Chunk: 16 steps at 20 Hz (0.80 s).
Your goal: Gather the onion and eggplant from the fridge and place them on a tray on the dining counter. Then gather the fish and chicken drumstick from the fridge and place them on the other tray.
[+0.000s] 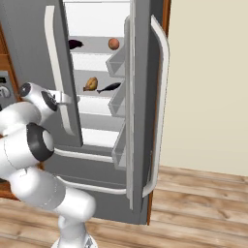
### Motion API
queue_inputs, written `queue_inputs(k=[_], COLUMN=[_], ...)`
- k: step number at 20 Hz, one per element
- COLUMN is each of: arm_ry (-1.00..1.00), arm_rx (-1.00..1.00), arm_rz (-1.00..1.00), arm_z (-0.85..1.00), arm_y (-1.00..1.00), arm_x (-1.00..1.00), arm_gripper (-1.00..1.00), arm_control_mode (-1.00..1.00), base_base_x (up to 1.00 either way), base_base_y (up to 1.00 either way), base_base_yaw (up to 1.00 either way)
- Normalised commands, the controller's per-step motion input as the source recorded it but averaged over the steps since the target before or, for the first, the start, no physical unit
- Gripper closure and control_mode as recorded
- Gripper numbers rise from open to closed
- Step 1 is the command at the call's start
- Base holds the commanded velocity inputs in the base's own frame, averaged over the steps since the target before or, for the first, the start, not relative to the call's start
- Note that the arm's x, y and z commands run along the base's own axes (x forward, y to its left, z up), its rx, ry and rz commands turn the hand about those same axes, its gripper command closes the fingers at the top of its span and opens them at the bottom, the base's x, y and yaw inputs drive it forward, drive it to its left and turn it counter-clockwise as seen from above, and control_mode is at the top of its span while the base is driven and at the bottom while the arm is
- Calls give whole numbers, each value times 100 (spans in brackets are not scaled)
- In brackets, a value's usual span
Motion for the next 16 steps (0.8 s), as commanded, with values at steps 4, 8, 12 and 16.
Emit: queue_inputs(k=[4, 8, 12, 16], arm_ry=[0, 0, 0, 0], arm_rx=[0, 0, 0, 0], arm_rz=[-2, 0, 0, 0], arm_z=[-25, -31, -37, -42], arm_y=[0, 0, 0, 0], arm_x=[41, 46, 48, 51], arm_gripper=[-100, -100, -100, -100], arm_control_mode=[-100, -100, -100, -100], base_base_x=[0, 0, 0, 0], base_base_y=[0, 0, 0, 0], base_base_yaw=[0, 0, 0, 0])
